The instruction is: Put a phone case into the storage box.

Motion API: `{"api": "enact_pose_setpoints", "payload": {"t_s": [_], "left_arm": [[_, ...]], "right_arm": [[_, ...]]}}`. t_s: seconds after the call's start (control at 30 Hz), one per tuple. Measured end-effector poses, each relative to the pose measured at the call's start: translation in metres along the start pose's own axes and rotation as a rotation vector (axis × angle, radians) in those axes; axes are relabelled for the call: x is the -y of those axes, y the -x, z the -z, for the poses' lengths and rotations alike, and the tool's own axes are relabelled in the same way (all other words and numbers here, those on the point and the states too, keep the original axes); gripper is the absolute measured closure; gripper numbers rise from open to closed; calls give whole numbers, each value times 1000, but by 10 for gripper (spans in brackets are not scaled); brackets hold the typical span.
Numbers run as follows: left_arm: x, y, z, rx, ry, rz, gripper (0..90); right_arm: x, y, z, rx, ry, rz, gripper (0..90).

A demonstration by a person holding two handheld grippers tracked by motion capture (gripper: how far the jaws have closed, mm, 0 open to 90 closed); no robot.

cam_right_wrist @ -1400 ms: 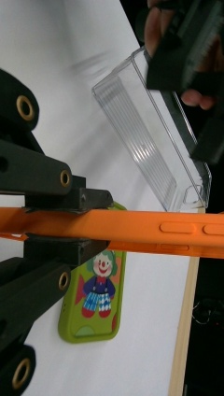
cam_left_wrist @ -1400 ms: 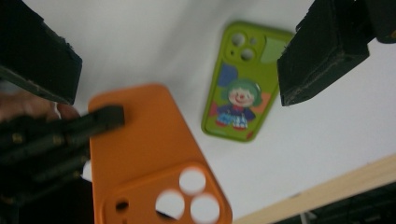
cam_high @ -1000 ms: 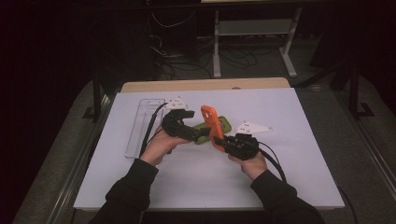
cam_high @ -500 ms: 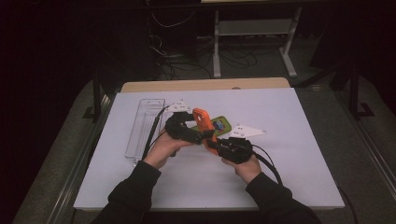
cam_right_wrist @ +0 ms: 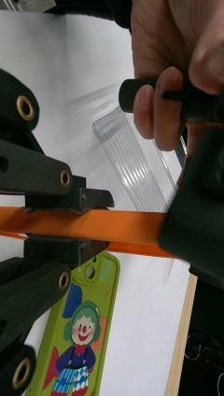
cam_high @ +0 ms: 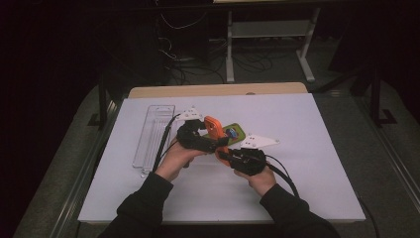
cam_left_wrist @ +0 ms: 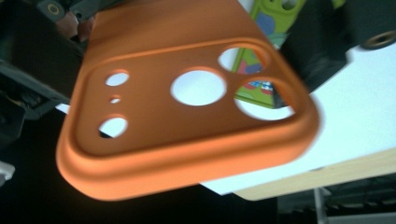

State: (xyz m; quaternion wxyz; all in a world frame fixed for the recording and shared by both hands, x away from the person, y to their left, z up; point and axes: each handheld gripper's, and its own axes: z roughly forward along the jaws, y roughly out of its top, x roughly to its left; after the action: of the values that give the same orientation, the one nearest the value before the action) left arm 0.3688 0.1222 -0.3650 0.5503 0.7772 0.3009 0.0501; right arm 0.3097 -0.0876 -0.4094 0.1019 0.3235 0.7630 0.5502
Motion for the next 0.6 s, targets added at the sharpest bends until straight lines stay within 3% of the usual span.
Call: {"api": "enact_pose_setpoints", "payload": {"t_s": [0.3,0.6], "left_arm": [[2,-2,1,10,20,8,128],[2,-1,1,8,5,6,145]], "right_arm": [[2,-1,-3,14,-22,19,782],[3,-1,-4,24,-40,38,780]]}}
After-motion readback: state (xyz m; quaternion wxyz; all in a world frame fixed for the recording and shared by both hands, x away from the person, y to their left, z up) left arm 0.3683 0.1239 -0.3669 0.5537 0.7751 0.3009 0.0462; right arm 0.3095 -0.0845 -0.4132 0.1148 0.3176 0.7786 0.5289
